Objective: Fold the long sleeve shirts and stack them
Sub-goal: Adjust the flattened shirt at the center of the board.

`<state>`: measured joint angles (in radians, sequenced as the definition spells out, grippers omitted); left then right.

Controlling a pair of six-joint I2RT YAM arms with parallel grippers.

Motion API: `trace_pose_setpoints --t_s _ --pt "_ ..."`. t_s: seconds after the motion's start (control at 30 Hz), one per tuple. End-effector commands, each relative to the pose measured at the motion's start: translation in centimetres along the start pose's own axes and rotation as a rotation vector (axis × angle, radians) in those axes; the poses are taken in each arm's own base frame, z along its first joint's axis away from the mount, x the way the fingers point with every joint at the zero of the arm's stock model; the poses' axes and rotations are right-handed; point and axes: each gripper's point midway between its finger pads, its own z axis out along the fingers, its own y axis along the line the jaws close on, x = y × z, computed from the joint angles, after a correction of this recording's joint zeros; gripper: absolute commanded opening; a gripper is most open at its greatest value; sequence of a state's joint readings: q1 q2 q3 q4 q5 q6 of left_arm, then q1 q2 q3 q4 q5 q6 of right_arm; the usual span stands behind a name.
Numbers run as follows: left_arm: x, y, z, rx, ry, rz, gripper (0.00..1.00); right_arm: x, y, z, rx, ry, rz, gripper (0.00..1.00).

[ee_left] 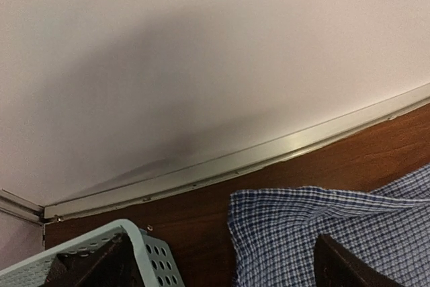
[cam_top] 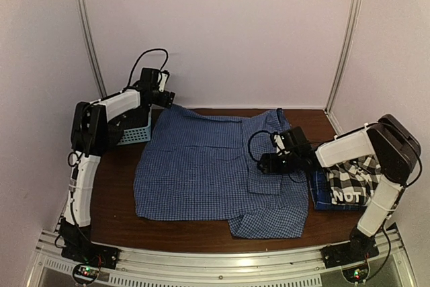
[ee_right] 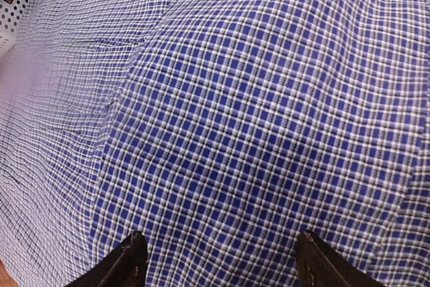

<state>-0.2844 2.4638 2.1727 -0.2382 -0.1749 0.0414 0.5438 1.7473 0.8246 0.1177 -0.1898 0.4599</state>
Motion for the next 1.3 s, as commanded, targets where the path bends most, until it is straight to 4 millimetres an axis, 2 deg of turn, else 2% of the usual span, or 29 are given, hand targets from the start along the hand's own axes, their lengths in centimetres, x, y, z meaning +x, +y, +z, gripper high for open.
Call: trace_pose_setpoints --t_s 0.0,0.13,0.17,0.33,0.47,0.63,0.83,0.97,1.27 --pt "-6.3 -2.0 -7.5 0.212 -0.126 -0.177 0.96 -0.5 -0.1 -2.8 0.038 -0.018 -0.009 0.78" --pt "-5.2 -4.5 -11.6 0.305 -0.11 -0.234 0.97 -0.7 -0.2 -5.0 0.062 -0.028 -0.014 0.79" --pt "-3.7 -5.7 -12.4 0.323 -0.08 -0.236 0.97 -0.5 -0.4 -5.5 0.074 -0.024 -0.01 0.79" --pt "-0.2 -9.4 -17.4 0.376 -0.03 -0.24 0.97 2.0 -1.6 -7.1 0.121 0.019 0.034 0.79" --pt "2.9 -11.9 -20.7 0.401 0.002 -0.212 0.97 4.2 -1.8 -7.5 0.115 0.044 0.061 0.76" --pt "5.5 -13.3 -23.8 0.441 0.02 -0.208 0.97 6.3 -1.7 -6.9 0.079 0.065 0.084 0.7" --pt "8.5 -13.9 -25.5 0.464 0.053 -0.22 0.97 7.6 -1.5 -6.0 0.052 0.078 0.108 0.65" --pt "9.7 -14.0 -25.9 0.468 0.071 -0.221 0.97 7.1 -0.9 -5.3 0.026 0.059 0.108 0.61" --pt "11.1 -14.5 -26.1 0.483 0.091 -0.222 0.97 6.5 -0.8 -4.0 0.073 0.053 0.081 0.51"
